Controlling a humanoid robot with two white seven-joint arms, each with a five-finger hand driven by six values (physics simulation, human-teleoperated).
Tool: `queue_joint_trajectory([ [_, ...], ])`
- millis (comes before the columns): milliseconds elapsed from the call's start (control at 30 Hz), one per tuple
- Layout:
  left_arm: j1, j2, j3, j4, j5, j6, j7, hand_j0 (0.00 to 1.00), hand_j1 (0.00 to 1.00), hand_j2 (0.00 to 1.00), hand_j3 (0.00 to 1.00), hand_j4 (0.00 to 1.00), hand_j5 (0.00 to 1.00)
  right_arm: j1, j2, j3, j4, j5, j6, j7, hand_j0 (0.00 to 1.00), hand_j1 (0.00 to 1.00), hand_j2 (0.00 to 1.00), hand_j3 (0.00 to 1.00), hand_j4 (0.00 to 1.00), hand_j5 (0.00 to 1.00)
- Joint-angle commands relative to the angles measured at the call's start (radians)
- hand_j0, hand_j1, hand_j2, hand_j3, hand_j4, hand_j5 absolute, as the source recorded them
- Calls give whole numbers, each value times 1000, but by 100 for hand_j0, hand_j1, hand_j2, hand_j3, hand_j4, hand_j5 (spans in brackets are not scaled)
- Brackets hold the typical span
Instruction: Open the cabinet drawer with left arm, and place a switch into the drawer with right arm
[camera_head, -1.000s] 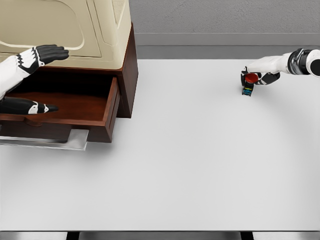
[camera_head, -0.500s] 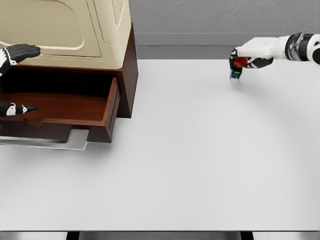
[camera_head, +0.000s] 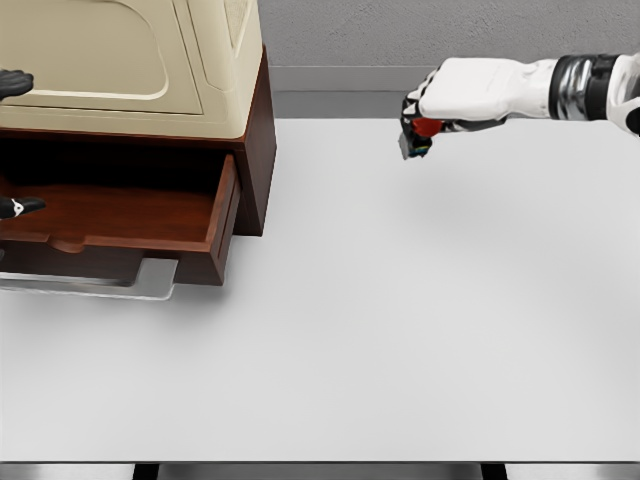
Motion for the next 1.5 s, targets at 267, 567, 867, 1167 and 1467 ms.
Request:
queue_joint_trajectory([
  [267,0,0,-4,-1,-1,3,1,100,100,100,100,100,100,-23,96,83,-116,-8,4,-1,48,48,48,48,48,48],
  [567,0,0,-4,-1,-1,3,1,100,100,100,100,100,100,-61,106,93,-289,-69,4,-1,51,51,51,51,51,51],
  [867,0,0,-6,-1,-1,3,1,100,100,100,100,100,100,-152,201,141,-291,-69,4,-1,52,52,52,52,52,52],
  [1167,0,0,-4,-1,-1,3,1,100,100,100,100,100,100,-256,337,175,-213,-91,41,-1,55,55,55,55,55,55],
  [1467,0,0,-6,-1,-2,3,1,100,100,100,100,100,100,-287,501,222,0,-80,34,-1,57,57,57,57,57,57],
])
